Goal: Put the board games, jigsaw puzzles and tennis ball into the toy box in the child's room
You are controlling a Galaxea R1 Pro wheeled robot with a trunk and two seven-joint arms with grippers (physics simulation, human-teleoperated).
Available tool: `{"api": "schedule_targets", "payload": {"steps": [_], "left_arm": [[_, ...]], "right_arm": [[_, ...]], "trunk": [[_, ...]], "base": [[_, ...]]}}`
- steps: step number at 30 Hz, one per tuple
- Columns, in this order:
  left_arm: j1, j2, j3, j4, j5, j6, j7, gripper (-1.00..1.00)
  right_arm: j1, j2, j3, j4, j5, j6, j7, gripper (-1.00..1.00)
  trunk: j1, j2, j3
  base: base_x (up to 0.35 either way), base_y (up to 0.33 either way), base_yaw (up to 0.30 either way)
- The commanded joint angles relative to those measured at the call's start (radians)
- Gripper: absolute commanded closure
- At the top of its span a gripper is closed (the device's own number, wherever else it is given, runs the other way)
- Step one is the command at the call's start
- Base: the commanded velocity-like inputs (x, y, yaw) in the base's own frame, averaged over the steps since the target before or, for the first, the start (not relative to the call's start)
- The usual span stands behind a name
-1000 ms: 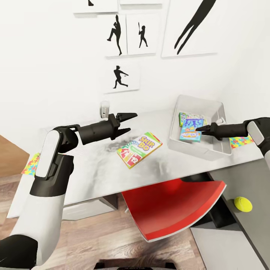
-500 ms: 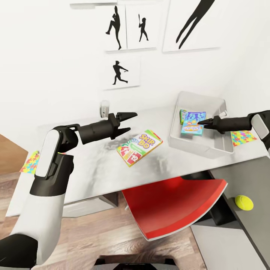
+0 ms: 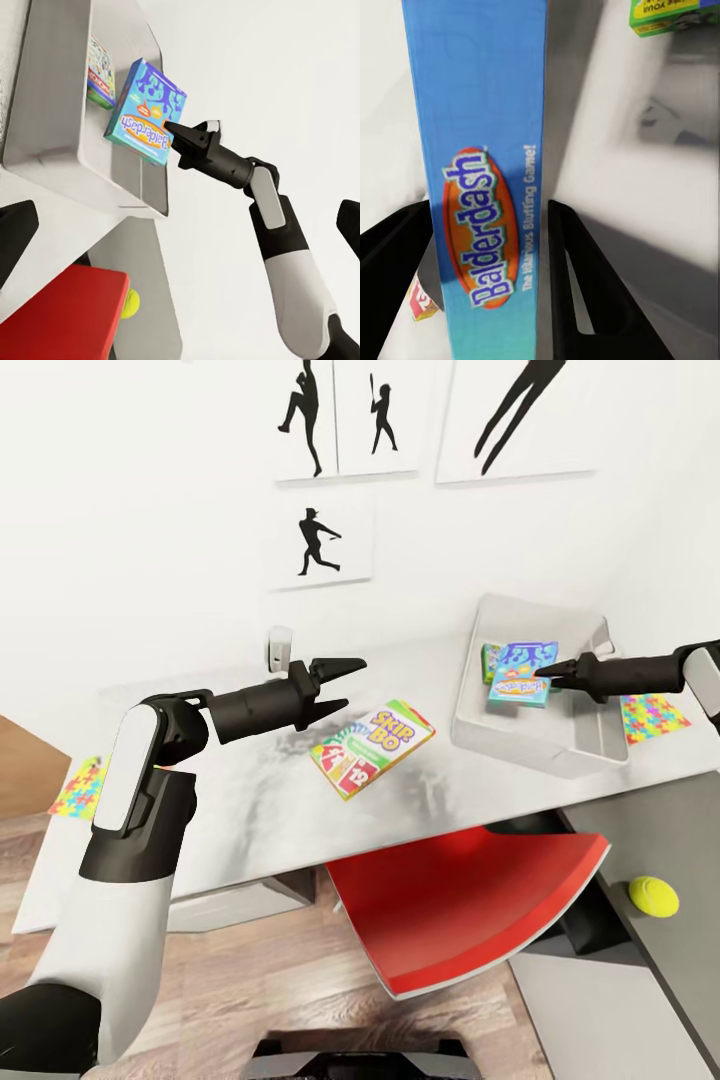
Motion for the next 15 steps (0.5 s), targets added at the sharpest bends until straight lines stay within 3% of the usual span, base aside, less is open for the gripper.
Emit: {"api": "schedule_targets", "payload": {"steps": [1, 15], "left_arm": [[-0.001, -0.001, 0.000, 0.000, 0.010, 0.001, 0.010, -1.00], [-0.013, -0.002, 0.000, 0.000, 0.010, 0.001, 0.010, -1.00]], "right_arm": [[-0.003, -0.002, 0.006, 0.000, -0.002, 0.003, 0.004, 1.00], [-0.008, -0.003, 0.006, 0.000, -0.002, 0.003, 0.005, 1.00]], "trunk": [[0.000, -0.001, -0.003], [0.000, -0.001, -0.026]], "base": [[0.000, 0.000, 0.000], [0.000, 0.000, 0.000]]}}
